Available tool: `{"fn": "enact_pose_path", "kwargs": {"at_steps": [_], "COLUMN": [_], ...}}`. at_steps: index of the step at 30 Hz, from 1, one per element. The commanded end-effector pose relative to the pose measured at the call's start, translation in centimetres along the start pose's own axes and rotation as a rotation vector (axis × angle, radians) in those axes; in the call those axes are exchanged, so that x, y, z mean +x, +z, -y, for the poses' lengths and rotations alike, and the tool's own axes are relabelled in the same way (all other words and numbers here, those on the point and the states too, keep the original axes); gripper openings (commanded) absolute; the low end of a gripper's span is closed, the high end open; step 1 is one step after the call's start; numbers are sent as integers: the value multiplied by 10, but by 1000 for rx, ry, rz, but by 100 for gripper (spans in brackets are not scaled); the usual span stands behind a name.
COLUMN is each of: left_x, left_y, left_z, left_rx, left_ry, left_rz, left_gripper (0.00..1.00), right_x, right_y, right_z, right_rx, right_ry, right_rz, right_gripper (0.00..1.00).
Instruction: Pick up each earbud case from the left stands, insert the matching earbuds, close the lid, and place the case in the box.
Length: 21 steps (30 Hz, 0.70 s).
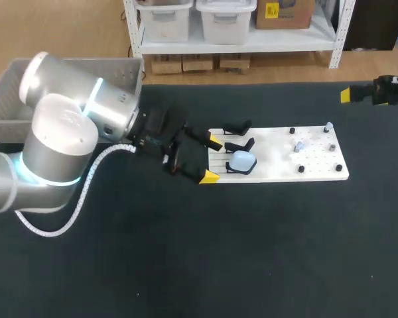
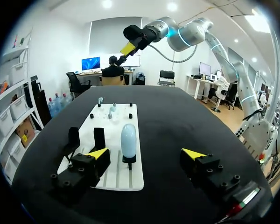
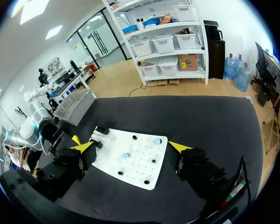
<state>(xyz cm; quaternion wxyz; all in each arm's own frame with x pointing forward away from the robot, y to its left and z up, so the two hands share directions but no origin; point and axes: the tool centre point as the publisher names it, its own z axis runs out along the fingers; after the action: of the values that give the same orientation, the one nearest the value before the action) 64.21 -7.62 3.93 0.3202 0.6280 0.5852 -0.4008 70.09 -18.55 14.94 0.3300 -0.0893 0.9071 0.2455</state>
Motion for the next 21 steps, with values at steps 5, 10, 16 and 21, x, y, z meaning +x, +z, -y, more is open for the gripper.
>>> {"fn": "enact_pose_path", "kwargs": {"at_steps": [5,10,16,21], "left_x": [6,8,9,10], "left_y": [18,26,35,36], "left_z": [0,-4,-10,-17], "left_rx": [-40,-55,-65,-72], "left_ry": [12,5,-2,-3], "left_rz": [42,61,68,74], "left_gripper": [100,100,80,69], "right_x": [0,0,0,0], "right_y": [0,0,0,0], "right_z": [0,0,0,0], "right_rx": [0,0,0,0], "right_ry": [0,0,0,0], "right_rz": [0,0,0,0], "right_gripper": [100,100,100,100]}}
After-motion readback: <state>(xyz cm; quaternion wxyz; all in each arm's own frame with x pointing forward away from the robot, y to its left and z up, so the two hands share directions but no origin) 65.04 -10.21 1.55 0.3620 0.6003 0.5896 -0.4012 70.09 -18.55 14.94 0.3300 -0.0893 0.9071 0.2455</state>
